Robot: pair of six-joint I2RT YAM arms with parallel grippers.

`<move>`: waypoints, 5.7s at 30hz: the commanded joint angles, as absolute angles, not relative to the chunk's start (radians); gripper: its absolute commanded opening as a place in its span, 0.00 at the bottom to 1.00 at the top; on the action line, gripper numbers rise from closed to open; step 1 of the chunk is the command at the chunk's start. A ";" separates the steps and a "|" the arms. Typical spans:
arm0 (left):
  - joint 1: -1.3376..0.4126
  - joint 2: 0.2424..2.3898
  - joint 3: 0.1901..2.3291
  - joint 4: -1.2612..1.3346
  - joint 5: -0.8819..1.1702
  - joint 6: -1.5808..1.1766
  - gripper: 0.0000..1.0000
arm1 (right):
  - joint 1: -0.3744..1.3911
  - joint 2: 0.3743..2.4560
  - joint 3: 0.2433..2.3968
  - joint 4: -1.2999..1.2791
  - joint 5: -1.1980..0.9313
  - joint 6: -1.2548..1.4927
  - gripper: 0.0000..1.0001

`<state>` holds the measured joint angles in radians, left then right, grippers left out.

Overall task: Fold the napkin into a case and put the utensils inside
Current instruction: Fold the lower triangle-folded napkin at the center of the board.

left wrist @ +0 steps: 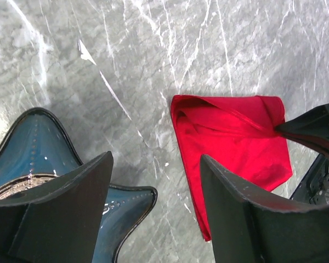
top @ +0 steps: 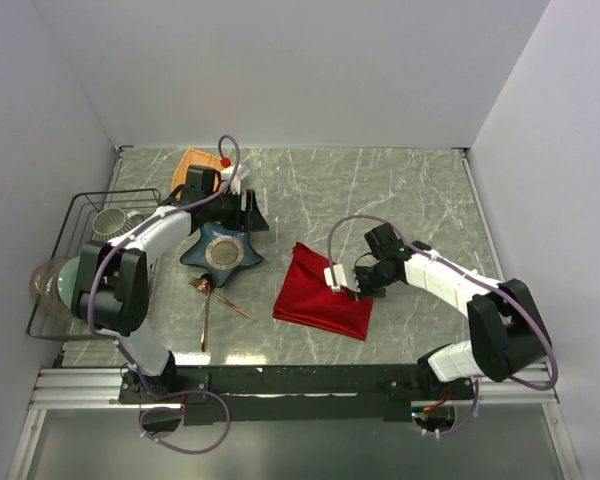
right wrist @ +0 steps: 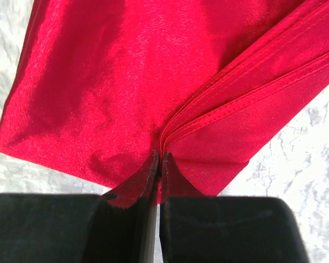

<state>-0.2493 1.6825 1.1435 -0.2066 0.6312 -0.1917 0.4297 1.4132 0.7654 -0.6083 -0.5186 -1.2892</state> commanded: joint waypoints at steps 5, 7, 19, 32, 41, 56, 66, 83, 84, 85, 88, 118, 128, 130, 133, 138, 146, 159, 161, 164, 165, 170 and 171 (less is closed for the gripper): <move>-0.253 1.608 1.104 -0.161 0.725 -0.031 0.61 | 0.436 1.281 0.660 -0.561 -0.515 -1.506 0.00; -0.265 1.614 1.124 -0.169 0.729 0.052 0.58 | 0.437 1.266 0.646 -0.560 -0.518 -1.532 0.00; -0.474 1.715 1.221 -0.313 0.663 0.638 0.57 | 0.436 1.238 0.626 -0.568 -0.528 -1.537 0.00; -0.540 1.864 1.310 -0.337 0.618 0.854 0.57 | 0.434 1.220 0.603 -0.554 -0.526 -1.523 0.00; -0.561 1.902 1.339 -0.360 0.624 0.920 0.50 | 0.436 1.223 0.603 -0.552 -0.529 -1.520 0.00; -0.607 1.930 1.345 -0.391 0.604 1.002 0.34 | 0.434 1.212 0.604 -0.555 -0.538 -1.514 0.00; -0.627 1.822 1.295 -0.411 0.627 0.986 0.11 | 0.434 1.184 0.611 -0.589 -0.537 -1.509 0.00; -0.684 1.733 1.106 -0.365 0.560 0.974 0.10 | 0.433 1.138 0.566 -0.617 -0.534 -1.551 0.09; -0.689 1.732 1.095 -0.361 0.558 0.974 0.10 | 0.434 1.132 0.565 -0.623 -0.532 -1.552 0.16; -0.692 1.730 1.089 -0.354 0.557 0.977 0.10 | 0.433 1.128 0.566 -0.624 -0.532 -1.542 0.20; -0.696 1.730 1.068 -0.336 0.540 0.982 0.11 | 0.425 1.105 0.578 -0.627 -0.532 -1.476 0.28; -0.699 1.730 1.035 -0.314 0.514 0.968 0.17 | 0.092 1.366 1.029 -0.925 -0.713 -0.548 0.48; -0.701 1.720 1.023 -0.305 0.520 0.954 0.23 | 0.216 1.494 1.044 -0.902 -0.632 -0.487 0.57; -0.699 1.717 1.022 -0.308 0.518 0.960 0.24 | 0.218 1.549 1.057 -0.902 -0.603 -0.462 0.57; -0.701 1.713 1.023 -0.308 0.520 0.963 0.25 | 0.215 1.598 1.071 -0.904 -0.600 -0.431 0.55; -0.701 1.712 1.026 -0.307 0.520 0.956 0.27 | 0.219 1.661 1.101 -0.914 -0.617 -0.405 0.50; -0.703 1.681 1.020 -0.316 0.534 0.945 0.38 | 0.222 1.743 1.126 -0.945 -0.617 -0.422 0.22; -0.732 1.690 1.065 -0.291 0.551 0.891 0.55 | 0.262 1.782 1.115 -0.939 -0.537 -0.439 0.00; -0.744 1.701 1.066 -0.279 0.535 0.888 0.57 | 0.265 1.781 1.108 -0.931 -0.513 -0.439 0.00; -0.758 1.716 1.065 -0.261 0.523 0.897 0.58 | 0.265 1.779 1.092 -0.917 -0.473 -0.445 0.00; -0.762 1.721 1.060 -0.253 0.519 0.899 0.58 | 0.267 1.779 1.089 -0.914 -0.463 -0.446 0.00; -0.781 1.750 1.051 -0.256 0.500 0.919 0.53 | 0.268 1.781 1.077 -0.896 -0.439 -0.454 0.00; -0.781 1.755 1.046 -0.256 0.489 0.920 0.51 | 0.267 1.782 1.077 -0.891 -0.431 -0.454 0.00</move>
